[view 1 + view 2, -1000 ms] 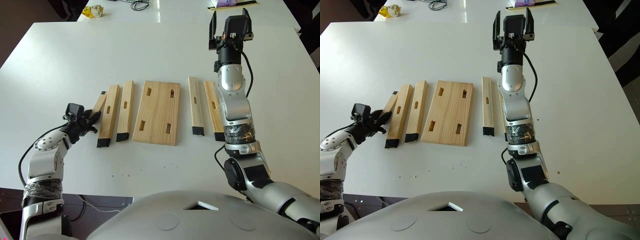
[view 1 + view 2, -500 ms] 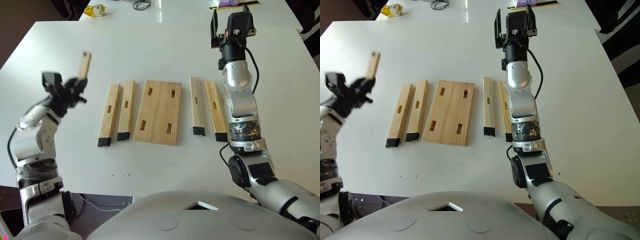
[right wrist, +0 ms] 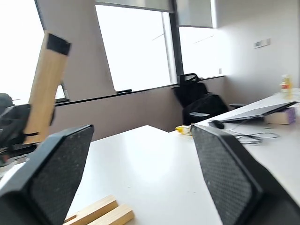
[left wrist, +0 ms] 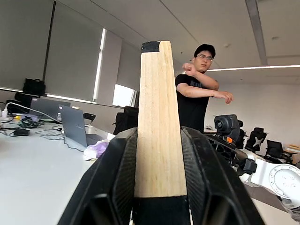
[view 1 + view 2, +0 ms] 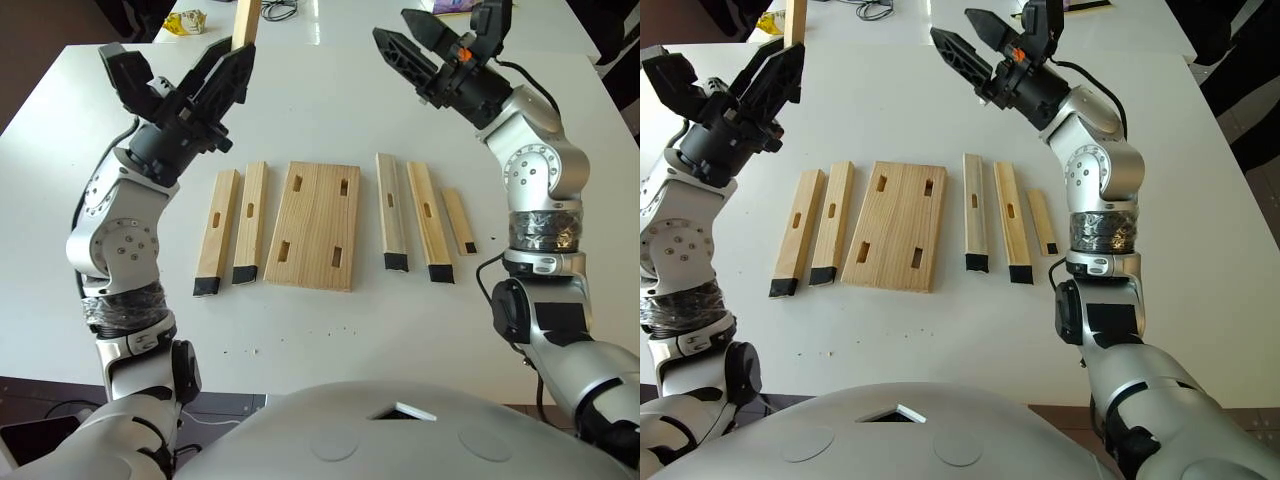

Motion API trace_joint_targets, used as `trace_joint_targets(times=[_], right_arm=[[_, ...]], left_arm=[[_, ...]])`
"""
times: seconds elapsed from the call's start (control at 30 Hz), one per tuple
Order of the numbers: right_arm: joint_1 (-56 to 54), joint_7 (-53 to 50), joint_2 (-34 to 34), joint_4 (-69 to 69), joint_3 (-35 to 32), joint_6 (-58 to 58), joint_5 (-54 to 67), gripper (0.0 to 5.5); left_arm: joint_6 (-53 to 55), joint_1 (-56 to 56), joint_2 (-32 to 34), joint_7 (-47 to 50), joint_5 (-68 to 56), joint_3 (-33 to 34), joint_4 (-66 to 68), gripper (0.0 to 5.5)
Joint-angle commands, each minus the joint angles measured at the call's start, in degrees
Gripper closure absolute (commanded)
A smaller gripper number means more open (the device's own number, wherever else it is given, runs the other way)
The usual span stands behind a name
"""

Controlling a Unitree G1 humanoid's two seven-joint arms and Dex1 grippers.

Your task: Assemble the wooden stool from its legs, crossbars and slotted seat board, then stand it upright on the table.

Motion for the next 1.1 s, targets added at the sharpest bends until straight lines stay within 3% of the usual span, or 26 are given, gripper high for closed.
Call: trace_joint_targets(times=[0.03,0.27,0.63,1.03,1.1], right_arm=[[0.0,7.9,-2.5,-4.0,1.4,6.9,6.4,1.71],[-3.3,10.0,-1.8,-3.9,1.8,14.1,12.0,1.71],[-2.4,14.9,-6.0,-10.5,2.5,23.5,18.3,1.71],[-4.7,11.6,-6.3,-9.1,-1.0,29.9,25.2,1.71],[-4.3,11.7,-6.7,-9.3,-1.0,30.6,25.6,1.93]], left_arm=[[0.2,-0.1,-2.9,-0.9,-2.6,-2.6,-1.5,4.2],[-0.5,2.9,-4.4,-4.9,-2.2,-8.9,-5.1,4.2],[1.9,4.3,-2.3,-7.8,-4.4,-10.0,-6.4,4.2],[4.0,4.7,0.8,-11.7,-3.9,-12.7,-7.8,4.2],[4.1,4.1,1.1,-12.0,-3.8,-12.7,-7.4,4.2]])
